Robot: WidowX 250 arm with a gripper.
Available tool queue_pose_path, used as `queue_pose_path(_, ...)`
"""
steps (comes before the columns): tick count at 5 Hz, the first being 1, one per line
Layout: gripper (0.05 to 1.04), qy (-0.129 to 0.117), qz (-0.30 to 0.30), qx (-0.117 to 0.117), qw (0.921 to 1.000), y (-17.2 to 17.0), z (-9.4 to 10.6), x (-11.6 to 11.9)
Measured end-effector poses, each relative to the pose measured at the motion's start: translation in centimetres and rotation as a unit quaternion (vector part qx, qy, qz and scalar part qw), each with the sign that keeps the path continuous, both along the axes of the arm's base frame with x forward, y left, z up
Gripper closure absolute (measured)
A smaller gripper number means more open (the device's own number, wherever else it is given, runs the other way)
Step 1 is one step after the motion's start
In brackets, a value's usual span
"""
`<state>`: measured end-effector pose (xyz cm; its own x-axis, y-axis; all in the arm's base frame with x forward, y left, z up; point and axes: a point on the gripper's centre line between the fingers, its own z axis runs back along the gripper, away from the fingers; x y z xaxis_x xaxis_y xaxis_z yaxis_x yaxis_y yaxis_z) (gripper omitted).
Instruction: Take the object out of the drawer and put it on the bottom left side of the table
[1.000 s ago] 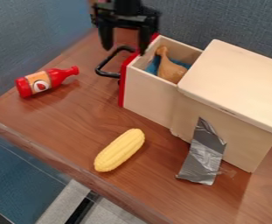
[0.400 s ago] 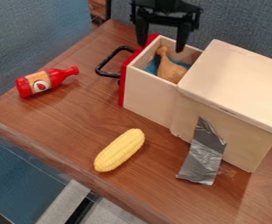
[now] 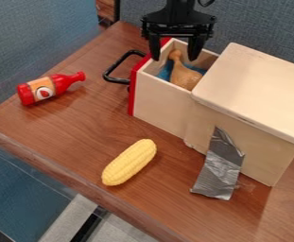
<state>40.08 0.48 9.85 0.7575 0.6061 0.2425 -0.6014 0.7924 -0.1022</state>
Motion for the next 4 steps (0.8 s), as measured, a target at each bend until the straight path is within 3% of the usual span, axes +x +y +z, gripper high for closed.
queue_pose_path(1, 0.083, -0.015, 0.050, -0.012, 0.9985, 0.1, 0.0, 0.0)
queue_pose_path(2, 0.083, -0.015, 0.064, -0.024, 0.9976, -0.1, 0.2, 0.3)
queue_pose_path(4, 0.083, -0.012, 0.065, -0.004, 0.9978, -0.2, 1.0, 1.1)
